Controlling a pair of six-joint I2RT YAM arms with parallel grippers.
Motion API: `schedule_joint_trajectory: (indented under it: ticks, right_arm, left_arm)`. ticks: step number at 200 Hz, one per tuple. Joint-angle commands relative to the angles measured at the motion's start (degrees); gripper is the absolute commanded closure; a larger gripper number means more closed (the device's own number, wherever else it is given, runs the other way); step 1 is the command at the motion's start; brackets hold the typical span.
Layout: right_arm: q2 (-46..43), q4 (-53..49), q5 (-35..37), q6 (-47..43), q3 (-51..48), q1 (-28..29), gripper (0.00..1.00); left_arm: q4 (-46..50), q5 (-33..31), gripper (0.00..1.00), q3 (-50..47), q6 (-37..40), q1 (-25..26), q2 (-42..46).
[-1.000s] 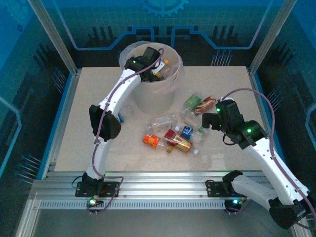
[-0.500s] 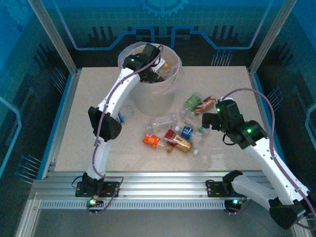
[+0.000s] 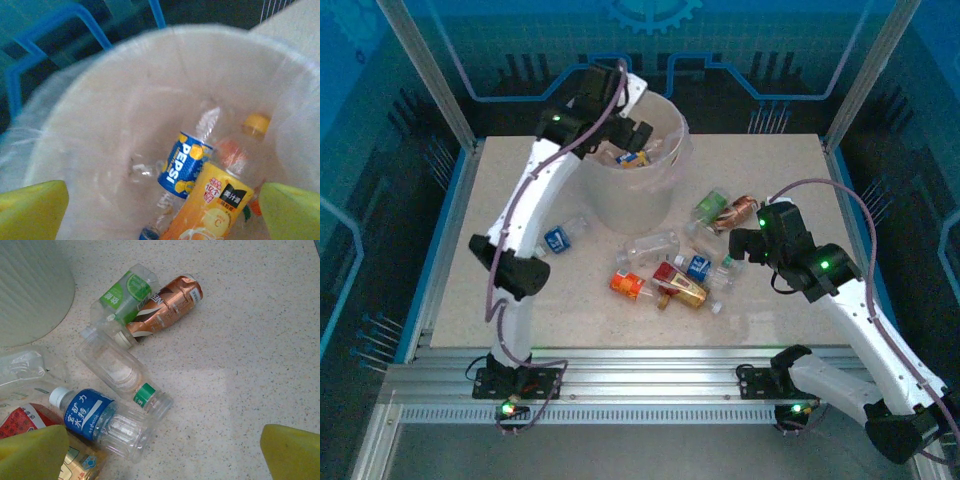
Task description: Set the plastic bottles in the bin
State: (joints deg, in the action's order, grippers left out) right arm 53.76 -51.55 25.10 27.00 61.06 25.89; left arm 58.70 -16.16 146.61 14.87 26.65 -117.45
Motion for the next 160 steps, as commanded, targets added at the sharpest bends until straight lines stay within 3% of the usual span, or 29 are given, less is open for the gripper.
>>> schedule_joint_trajectory:
  ticks: [1,54,90,132,160]
  right_arm:
    - [-0.19,0.38,0.92,0.29,0.56,0.7,0.0]
    - [-1.36,-0.04,1.5,1.01,-0.45,0.57,0.0]
    - [-2.55,-0.42,2.58,2.08,-1.19,0.34,0.0]
    - [-2.37,-0.11,2.75,2.18,-1.08,0.21,0.0]
    - [-1.35,0.15,2.96,2.09,-0.73,0.03,0.0]
  left_arm:
    - [-5.24,0.36,0.01,-3.87,-2.04,0.56,7.59]
    - [-18.62,-3.19,0.01,-31.05,-2.45,0.46,27.42]
    - [-18.82,-6.33,0.01,-49.48,-5.75,-1.09,39.17]
    - [-19.09,-3.49,0.01,-70.68,-16.37,-10.49,48.39]
    - [-21.83,0.08,0.01,-81.26,-17.82,-15.13,49.84]
